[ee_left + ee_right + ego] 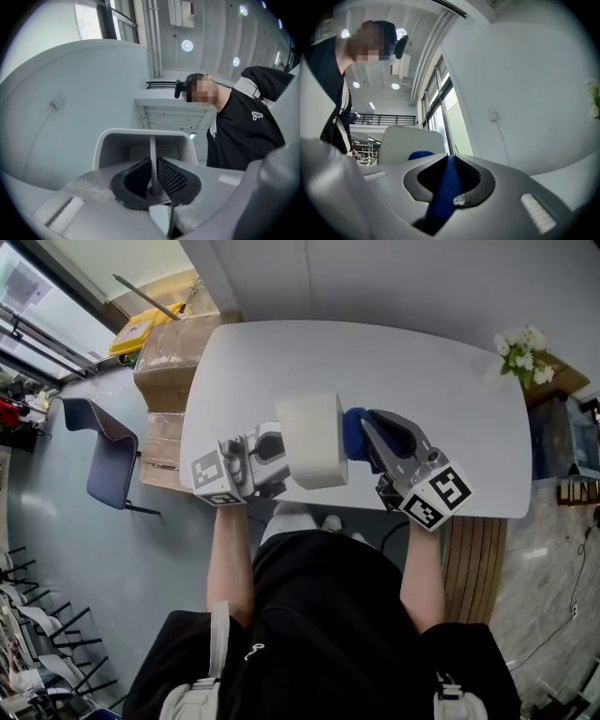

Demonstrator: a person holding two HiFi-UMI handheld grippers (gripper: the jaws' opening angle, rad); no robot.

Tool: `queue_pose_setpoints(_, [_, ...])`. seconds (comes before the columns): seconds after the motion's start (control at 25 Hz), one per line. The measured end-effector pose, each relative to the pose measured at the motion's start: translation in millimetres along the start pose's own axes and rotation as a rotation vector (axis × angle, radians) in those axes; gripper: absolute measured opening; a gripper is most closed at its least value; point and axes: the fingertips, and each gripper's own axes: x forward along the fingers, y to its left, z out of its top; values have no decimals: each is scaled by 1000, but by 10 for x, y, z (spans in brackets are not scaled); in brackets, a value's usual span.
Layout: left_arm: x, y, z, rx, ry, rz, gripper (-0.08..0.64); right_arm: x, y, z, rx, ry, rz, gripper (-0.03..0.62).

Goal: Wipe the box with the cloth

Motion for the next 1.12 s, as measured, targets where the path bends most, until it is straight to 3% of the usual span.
queue_pose_setpoints(0.52, [-163,296,-65,1,9,164,49,-38,354,-44,7,7,210,38])
queue_pose_setpoints(0.76, [-180,337,-138,-13,21,174,49,-97,467,41,34,-36,301,40])
queue_pose_setpoints(1.12, [-158,379,-310,-6,116,181,49,-188,556,175,52,-90,389,43])
